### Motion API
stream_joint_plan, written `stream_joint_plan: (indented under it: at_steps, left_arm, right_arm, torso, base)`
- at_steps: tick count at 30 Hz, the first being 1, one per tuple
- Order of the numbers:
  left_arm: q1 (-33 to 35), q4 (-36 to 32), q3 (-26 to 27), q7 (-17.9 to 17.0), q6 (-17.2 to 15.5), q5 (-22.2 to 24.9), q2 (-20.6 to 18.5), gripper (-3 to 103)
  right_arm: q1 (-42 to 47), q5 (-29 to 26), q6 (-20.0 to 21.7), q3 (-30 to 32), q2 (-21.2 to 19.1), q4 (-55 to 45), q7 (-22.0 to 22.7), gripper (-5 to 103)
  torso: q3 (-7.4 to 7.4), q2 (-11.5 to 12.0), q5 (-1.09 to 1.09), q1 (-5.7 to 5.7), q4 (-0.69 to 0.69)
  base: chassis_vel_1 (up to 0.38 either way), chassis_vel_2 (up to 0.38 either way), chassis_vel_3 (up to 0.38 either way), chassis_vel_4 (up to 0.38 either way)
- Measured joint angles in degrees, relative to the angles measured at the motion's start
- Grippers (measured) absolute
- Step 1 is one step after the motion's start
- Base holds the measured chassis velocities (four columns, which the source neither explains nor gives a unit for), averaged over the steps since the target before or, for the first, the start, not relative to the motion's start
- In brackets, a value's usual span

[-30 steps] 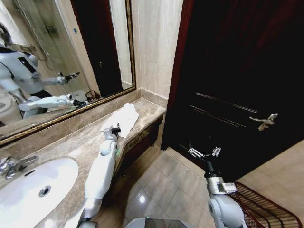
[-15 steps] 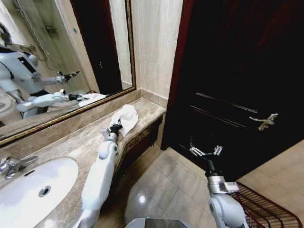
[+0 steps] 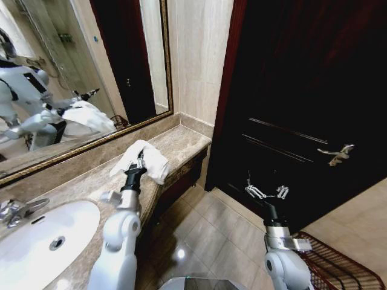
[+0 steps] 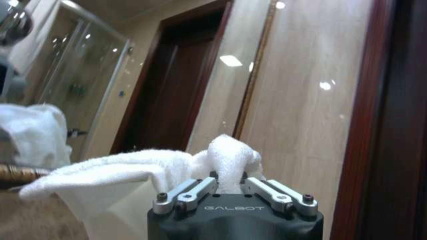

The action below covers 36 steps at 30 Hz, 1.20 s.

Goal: Discard the used towel into the hamper.

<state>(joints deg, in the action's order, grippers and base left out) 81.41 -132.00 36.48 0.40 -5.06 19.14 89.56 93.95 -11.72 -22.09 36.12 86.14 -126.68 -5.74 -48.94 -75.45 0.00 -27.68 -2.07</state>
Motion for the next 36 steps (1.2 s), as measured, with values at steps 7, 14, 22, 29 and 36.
stream_joint_plan:
  at_steps: [7,14,22,29,36]
  left_arm:
    - [4.24,-3.63,0.49,0.93,-0.54,-2.11,-2.54,6]
    - [6.46,-3.23,-1.18,5.84,0.43,-4.56,-3.69,6]
    - [5.55,-1.33,-3.21,8.55,0.62,-5.68,-3.95,6]
    - [4.08,-0.45,-4.98,7.96,-0.57,-2.97,-4.38,6]
    - [3.13,0.95,-5.3,7.34,-0.96,-1.63,-5.53,6]
  right_arm:
    - [2.27,-0.39,-1.06,0.45,0.98,-0.74,0.0,100]
    - [4.29,-0.11,-2.21,0.95,1.96,-1.7,0.05,100]
    - [5.31,-0.44,-2.8,1.05,2.21,-3.06,-0.61,100]
    - [5.23,-1.15,-3.08,1.82,2.38,-3.53,-2.89,100]
    - [4.35,0.06,-3.86,1.14,2.84,-3.51,-3.17,100]
  torso:
    - [-0.01,0.0,0.0,0.0,0.01]
    - [-0.01,0.0,0.0,0.0,0.0]
    - [-0.01,0.0,0.0,-0.01,0.01]
    - [-0.01,0.0,0.0,-0.01,0.0]
    - [-0.01,0.0,0.0,-0.01,0.0]
  base:
    - [0.0,0.0,0.0,0.0]
    - [-0.034,-0.05,-0.027,-0.037]
    - [-0.075,-0.079,-0.068,-0.08]
    - [-0.097,-0.1,-0.102,-0.109]
    - [-0.12,-0.132,-0.131,-0.127]
